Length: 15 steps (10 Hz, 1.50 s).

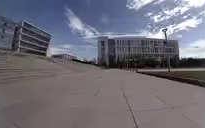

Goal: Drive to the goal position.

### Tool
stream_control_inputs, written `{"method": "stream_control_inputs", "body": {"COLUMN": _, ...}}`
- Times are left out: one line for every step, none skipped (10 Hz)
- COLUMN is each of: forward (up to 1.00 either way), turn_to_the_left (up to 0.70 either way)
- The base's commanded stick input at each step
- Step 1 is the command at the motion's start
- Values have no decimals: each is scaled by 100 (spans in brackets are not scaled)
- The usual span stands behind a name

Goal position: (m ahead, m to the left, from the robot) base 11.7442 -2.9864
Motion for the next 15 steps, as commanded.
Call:
{"method": "stream_control_inputs", "body": {"forward": 70, "turn_to_the_left": -13}}
{"method": "stream_control_inputs", "body": {"forward": 70, "turn_to_the_left": -6}}
{"method": "stream_control_inputs", "body": {"forward": 70, "turn_to_the_left": 0}}
{"method": "stream_control_inputs", "body": {"forward": 70, "turn_to_the_left": 0}}
{"method": "stream_control_inputs", "body": {"forward": 70, "turn_to_the_left": 0}}
{"method": "stream_control_inputs", "body": {"forward": 70, "turn_to_the_left": 0}}
{"method": "stream_control_inputs", "body": {"forward": 70, "turn_to_the_left": 0}}
{"method": "stream_control_inputs", "body": {"forward": 70, "turn_to_the_left": 0}}
{"method": "stream_control_inputs", "body": {"forward": 70, "turn_to_the_left": 0}}
{"method": "stream_control_inputs", "body": {"forward": 70, "turn_to_the_left": 0}}
{"method": "stream_control_inputs", "body": {"forward": 70, "turn_to_the_left": 0}}
{"method": "stream_control_inputs", "body": {"forward": 70, "turn_to_the_left": 0}}
{"method": "stream_control_inputs", "body": {"forward": 70, "turn_to_the_left": 0}}
{"method": "stream_control_inputs", "body": {"forward": 70, "turn_to_the_left": 0}}
{"method": "stream_control_inputs", "body": {"forward": 70, "turn_to_the_left": 0}}
